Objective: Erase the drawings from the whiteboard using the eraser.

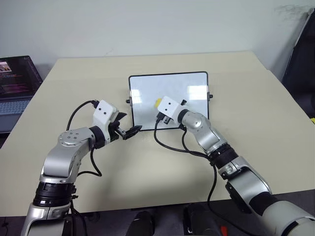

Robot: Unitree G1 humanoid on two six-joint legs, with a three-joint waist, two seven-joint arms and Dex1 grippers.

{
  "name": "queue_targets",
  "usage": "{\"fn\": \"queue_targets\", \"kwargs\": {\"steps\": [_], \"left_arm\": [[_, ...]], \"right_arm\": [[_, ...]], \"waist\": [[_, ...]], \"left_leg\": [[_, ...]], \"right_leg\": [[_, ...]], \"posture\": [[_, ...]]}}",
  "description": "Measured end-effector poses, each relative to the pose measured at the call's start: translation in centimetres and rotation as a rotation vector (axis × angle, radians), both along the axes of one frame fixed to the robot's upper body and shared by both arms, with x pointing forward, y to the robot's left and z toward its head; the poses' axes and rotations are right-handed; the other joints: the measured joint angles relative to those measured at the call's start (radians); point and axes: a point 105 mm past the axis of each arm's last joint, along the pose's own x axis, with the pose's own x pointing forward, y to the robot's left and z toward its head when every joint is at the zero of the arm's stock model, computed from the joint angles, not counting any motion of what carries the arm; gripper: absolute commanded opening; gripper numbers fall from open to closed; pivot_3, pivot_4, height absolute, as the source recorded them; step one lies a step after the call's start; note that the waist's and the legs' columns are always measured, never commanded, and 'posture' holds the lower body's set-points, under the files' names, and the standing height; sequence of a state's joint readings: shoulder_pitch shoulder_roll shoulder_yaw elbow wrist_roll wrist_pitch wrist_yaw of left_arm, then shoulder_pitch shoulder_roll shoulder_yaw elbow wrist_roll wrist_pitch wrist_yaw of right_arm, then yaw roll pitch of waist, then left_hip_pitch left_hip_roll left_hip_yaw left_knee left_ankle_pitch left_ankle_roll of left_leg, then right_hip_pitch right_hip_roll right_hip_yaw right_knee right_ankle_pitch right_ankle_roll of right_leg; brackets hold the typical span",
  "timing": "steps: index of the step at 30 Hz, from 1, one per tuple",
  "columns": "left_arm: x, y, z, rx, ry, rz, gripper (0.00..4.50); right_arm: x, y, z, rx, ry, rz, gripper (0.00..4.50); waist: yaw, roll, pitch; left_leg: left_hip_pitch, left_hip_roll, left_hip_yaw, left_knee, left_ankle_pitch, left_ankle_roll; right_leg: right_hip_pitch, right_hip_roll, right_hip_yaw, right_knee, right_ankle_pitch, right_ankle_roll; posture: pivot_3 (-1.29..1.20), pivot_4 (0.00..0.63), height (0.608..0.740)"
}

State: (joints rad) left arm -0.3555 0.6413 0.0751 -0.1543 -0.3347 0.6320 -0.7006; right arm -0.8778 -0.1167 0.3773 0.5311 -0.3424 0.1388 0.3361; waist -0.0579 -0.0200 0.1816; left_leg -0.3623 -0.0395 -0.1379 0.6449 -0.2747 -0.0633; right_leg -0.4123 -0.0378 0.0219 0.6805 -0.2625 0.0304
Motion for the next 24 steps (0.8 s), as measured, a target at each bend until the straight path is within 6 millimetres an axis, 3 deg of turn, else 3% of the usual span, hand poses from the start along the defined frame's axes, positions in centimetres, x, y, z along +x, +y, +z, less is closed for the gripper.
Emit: {"fn": "queue_targets", "kwargs": {"steps": [8, 17, 24], "left_arm": [[-1.2, -1.1, -0.6, -0.008, 0.037, -0.082, 4.5], [-1.3, -1.4, -0.6, -0.005, 0.039, -0.095, 4.5], [-1.3, -1.5, -0.6, -0.006, 0.041, -0.104, 4.5]], "right_arm": [[1.1, -4.6, 1.6, -0.024, -0.065, -0.103, 1.19], [-1.3, -3.7, -1.7, -0.08, 0.016, -0.04, 1.19], [-1.1, -3.5, -1.5, -0.057, 0.013, -0.065, 1.19]], "waist": [[0.019, 0.0, 0.0], [0.011, -0.001, -0.001], [0.007, -0.001, -0.001]], "left_leg": [[0.0, 0.0, -0.002, 0.0, 0.0, 0.0], [0.005, 0.0, 0.0, 0.0, 0.0, 0.0], [0.005, 0.0, 0.0, 0.0, 0.0, 0.0]], "right_leg": [[0.002, 0.0, -0.001, -0.001, 0.0, 0.001], [0.005, 0.0, 0.0, -0.001, 0.0, 0.001], [0.006, 0.0, 0.0, -0.001, 0.0, 0.001]], "posture": [[0.0, 0.15, 0.74], [0.0, 0.15, 0.74], [0.0, 0.15, 0.74]]}}
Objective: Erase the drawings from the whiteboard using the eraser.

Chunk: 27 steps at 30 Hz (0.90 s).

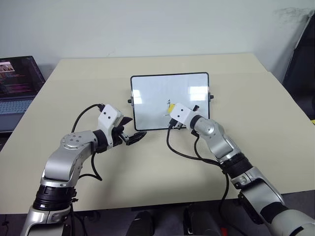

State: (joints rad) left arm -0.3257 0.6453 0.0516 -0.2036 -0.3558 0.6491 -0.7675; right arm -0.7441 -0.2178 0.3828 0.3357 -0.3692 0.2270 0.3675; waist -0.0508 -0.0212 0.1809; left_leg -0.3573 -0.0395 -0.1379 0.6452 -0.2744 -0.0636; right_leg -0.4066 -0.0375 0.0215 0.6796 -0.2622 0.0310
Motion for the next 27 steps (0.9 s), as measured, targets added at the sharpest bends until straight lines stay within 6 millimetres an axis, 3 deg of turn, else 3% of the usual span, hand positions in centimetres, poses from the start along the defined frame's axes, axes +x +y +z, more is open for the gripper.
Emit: {"fn": "queue_targets", "kwargs": {"steps": [5, 10, 27], "left_arm": [[0.0, 0.0, 0.0, -0.001, 0.002, -0.006, 4.5], [-0.1, -0.1, -0.1, 0.0, 0.004, -0.008, 4.5], [-0.1, 0.0, -0.4, 0.001, 0.011, 0.002, 4.5]], "right_arm": [[1.4, -0.8, 2.2, 0.04, -0.053, -0.062, 1.19], [1.8, 0.3, 3.0, 0.054, -0.071, -0.051, 1.18], [0.9, 0.7, 0.9, -0.077, -0.017, 0.042, 1.18]], "waist": [[0.0, 0.0, 0.0], [-0.006, 0.0, 0.0], [-0.006, 0.0, 0.0]], "left_leg": [[-0.001, 0.0, -0.001, 0.0, 0.0, 0.0], [-0.002, 0.0, 0.0, -0.001, 0.0, 0.0], [0.0, 0.0, 0.0, -0.001, 0.0, 0.0]], "right_leg": [[0.0, 0.0, 0.0, 0.0, 0.0, 0.0], [-0.002, 0.0, 0.0, 0.0, 0.0, 0.0], [0.0, 0.0, 0.0, -0.001, 0.0, 0.0]], "posture": [[0.0, 0.15, 0.74], [0.0, 0.15, 0.74], [0.0, 0.15, 0.74]]}}
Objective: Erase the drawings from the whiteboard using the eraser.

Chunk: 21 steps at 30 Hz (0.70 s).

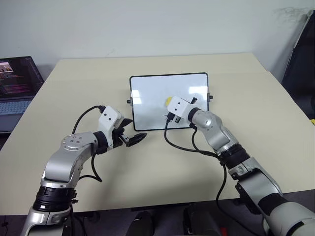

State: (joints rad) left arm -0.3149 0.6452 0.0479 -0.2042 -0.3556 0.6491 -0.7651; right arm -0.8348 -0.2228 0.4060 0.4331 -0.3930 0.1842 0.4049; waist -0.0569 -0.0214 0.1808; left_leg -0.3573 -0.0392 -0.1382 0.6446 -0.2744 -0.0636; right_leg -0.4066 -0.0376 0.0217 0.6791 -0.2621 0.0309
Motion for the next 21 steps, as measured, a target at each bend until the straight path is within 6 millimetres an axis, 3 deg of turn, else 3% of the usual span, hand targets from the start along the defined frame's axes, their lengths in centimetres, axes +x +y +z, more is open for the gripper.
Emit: {"fn": "queue_targets", "kwargs": {"steps": [8, 15, 21], "left_arm": [[0.1, 0.1, 0.0, 0.001, -0.003, 0.007, 4.5], [0.0, 0.1, -0.1, 0.001, -0.001, 0.009, 4.5], [-0.1, -0.2, 0.2, 0.004, -0.013, 0.0, 4.5]], "right_arm": [[0.1, 0.6, 0.3, 0.0, -0.031, 0.003, 1.18], [1.4, 0.5, 2.4, 0.063, -0.108, -0.052, 1.18], [1.3, 0.6, 2.0, 0.05, -0.083, -0.031, 1.18]], "waist": [[-0.001, 0.0, 0.0], [0.0, 0.0, 0.0], [0.0, 0.0, 0.0]], "left_leg": [[0.001, 0.0, 0.001, 0.0, 0.0, 0.0], [-0.001, 0.0, 0.0, 0.0, 0.0, -0.001], [-0.002, 0.0, 0.0, -0.001, 0.0, -0.001]], "right_leg": [[0.0, 0.0, 0.0, 0.0, 0.0, -0.001], [-0.001, 0.0, 0.0, 0.0, 0.001, -0.002], [-0.002, 0.0, 0.0, -0.001, 0.001, -0.001]], "posture": [[0.0, 0.15, 0.74], [0.0, 0.15, 0.74], [0.0, 0.15, 0.74]]}}
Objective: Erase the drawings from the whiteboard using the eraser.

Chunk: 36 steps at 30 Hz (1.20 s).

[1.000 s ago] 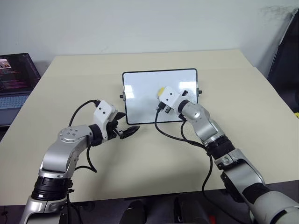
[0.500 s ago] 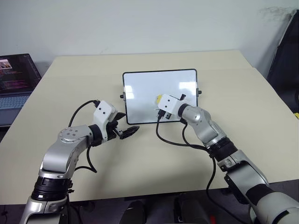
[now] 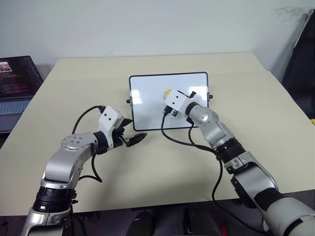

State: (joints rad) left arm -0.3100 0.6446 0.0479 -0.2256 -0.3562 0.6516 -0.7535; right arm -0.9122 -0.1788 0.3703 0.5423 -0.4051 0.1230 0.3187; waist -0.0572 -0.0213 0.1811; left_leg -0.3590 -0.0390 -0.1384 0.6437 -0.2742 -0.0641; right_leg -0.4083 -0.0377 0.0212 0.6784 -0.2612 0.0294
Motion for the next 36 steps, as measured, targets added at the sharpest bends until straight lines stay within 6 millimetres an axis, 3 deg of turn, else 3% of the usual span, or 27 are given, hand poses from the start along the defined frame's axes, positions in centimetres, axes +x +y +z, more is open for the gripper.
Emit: {"fn": "queue_targets", "kwargs": {"steps": [8, 17, 22, 27, 36], "left_arm": [[0.0, 0.0, -0.1, 0.0, 0.005, 0.002, 4.5], [0.0, 0.0, -0.1, -0.002, 0.006, 0.001, 4.5], [0.1, 0.4, -0.2, -0.003, 0.002, 0.031, 4.5], [1.1, 3.5, -0.8, -0.011, -0.004, 0.189, 4.5], [0.4, 3.9, -1.8, -0.005, 0.014, 0.192, 4.5]], "right_arm": [[-1.6, 0.4, -2.3, -0.068, 0.069, 0.077, 1.18], [-1.8, 0.4, -2.5, -0.077, 0.079, 0.078, 1.18], [-2.4, -0.4, -2.7, 0.107, 0.185, 0.066, 1.18], [-5.5, -1.8, -2.2, 0.43, 0.331, 0.146, 1.17], [-10.4, -5.6, -4.5, 0.415, 0.37, 0.151, 1.17]], "waist": [[0.0, 0.0, 0.0], [0.0, 0.0, 0.0], [0.002, 0.0, 0.0], [0.007, 0.0, 0.001], [0.019, 0.0, 0.001]], "left_leg": [[0.002, 0.0, 0.0, 0.0, 0.0, 0.0], [0.002, 0.0, 0.0, 0.0, 0.0, 0.0], [-0.001, 0.001, -0.002, 0.0, 0.0, 0.0], [-0.005, 0.002, -0.004, -0.002, -0.001, 0.0], [-0.006, 0.001, -0.004, -0.005, -0.002, -0.001]], "right_leg": [[0.001, 0.0, 0.0, 0.0, 0.0, 0.0], [0.001, 0.0, 0.0, 0.0, 0.0, 0.0], [0.001, 0.0, -0.001, -0.001, 0.0, 0.0], [-0.003, -0.001, -0.002, -0.003, 0.0, 0.0], [-0.002, -0.002, -0.003, -0.01, -0.001, 0.002]], "posture": [[0.0, 0.15, 0.74], [0.0, 0.15, 0.74], [0.0, 0.15, 0.74], [0.0, 0.15, 0.74], [0.0, 0.15, 0.74]]}}
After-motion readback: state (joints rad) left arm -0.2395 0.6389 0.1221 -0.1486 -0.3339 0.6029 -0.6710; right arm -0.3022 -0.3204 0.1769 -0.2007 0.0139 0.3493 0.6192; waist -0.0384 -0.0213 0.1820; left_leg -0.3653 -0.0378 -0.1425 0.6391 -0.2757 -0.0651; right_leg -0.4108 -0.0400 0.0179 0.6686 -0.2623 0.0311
